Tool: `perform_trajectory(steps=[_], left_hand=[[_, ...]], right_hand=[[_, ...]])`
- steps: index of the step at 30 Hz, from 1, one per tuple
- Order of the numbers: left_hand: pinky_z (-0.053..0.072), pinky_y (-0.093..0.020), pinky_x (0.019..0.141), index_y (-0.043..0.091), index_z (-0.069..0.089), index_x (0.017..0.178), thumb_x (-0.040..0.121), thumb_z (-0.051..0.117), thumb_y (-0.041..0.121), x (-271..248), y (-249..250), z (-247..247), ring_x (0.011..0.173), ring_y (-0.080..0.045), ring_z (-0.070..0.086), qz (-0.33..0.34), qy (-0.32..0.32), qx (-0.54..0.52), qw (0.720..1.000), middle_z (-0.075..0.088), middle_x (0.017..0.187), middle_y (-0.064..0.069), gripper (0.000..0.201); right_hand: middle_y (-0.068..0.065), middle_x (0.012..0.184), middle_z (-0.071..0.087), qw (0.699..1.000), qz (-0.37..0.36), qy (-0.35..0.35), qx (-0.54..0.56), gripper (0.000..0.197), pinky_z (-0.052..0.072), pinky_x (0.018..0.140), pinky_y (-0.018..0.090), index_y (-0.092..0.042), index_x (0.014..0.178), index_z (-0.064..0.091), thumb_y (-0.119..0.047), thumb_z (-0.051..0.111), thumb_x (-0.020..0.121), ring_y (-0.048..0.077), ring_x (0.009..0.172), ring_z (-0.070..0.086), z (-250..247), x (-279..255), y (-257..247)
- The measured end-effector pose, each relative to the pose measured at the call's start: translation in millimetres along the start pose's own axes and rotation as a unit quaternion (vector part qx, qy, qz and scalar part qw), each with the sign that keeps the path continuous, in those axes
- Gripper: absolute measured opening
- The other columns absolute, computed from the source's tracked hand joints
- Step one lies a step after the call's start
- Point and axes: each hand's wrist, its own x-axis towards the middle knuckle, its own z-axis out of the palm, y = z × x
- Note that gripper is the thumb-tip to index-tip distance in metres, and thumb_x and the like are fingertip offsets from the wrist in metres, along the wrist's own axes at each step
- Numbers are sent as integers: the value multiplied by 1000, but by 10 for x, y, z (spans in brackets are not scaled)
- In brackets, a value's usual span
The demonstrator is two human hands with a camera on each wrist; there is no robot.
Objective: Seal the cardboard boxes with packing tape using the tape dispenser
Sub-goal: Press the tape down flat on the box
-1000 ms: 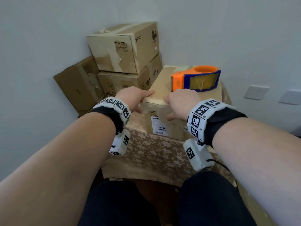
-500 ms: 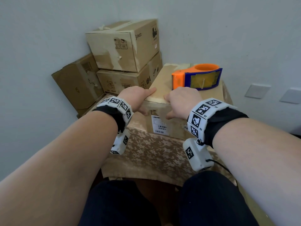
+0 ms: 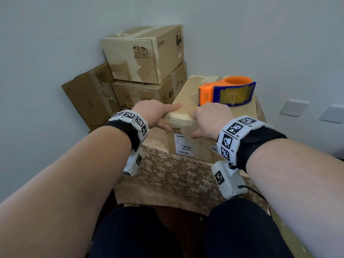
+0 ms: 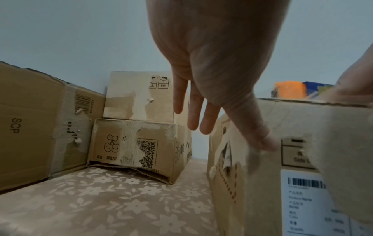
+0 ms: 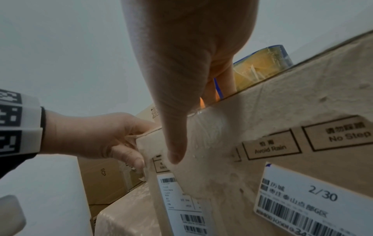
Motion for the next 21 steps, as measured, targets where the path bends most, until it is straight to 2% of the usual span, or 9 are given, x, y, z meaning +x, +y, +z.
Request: perform_trajectory(steps=[5,8,15,19,21], left_hand=[[49,-37,82,46,10,148,87,57,52,-1,-95,7,106,-24,58,-1,-7,-12,1000,60,120,-6,78],[47,-38,88,45,14,149,88,55,53,3,-97,-26,111,-25,56,-2,-18,-23,1000,59,124,-6,74],[41,-31,73,43,14,149,96,38,53,-80,-68,-15,107,-24,56,-7,2,-21,1000,60,121,-9,59],[46,-34,75,43,13,149,96,32,56,-121,-54,-18,106,-24,57,-6,-1,-22,1000,61,119,-8,58],[48,-36,81,42,17,149,92,32,62,-142,-69,-32,109,-24,56,1,-12,-31,999,60,125,-5,63]], right_hand=[[-4,71,43,1000,-3,3,2,42,41,60,31,-20,96,59,-57,68,77,20,76,54,17,6,13],[-4,71,44,1000,-6,7,-3,43,41,59,31,-21,96,60,-58,68,77,20,76,54,25,13,14],[-3,76,47,1000,-7,12,-10,43,41,60,31,-21,97,59,-58,68,77,20,76,53,27,26,23],[-3,72,44,1000,-6,15,-12,44,39,59,31,-21,96,58,-59,67,76,20,76,53,33,24,15],[-4,72,45,1000,-10,15,-13,45,39,59,31,-22,95,58,-61,67,75,20,75,53,33,14,20]])
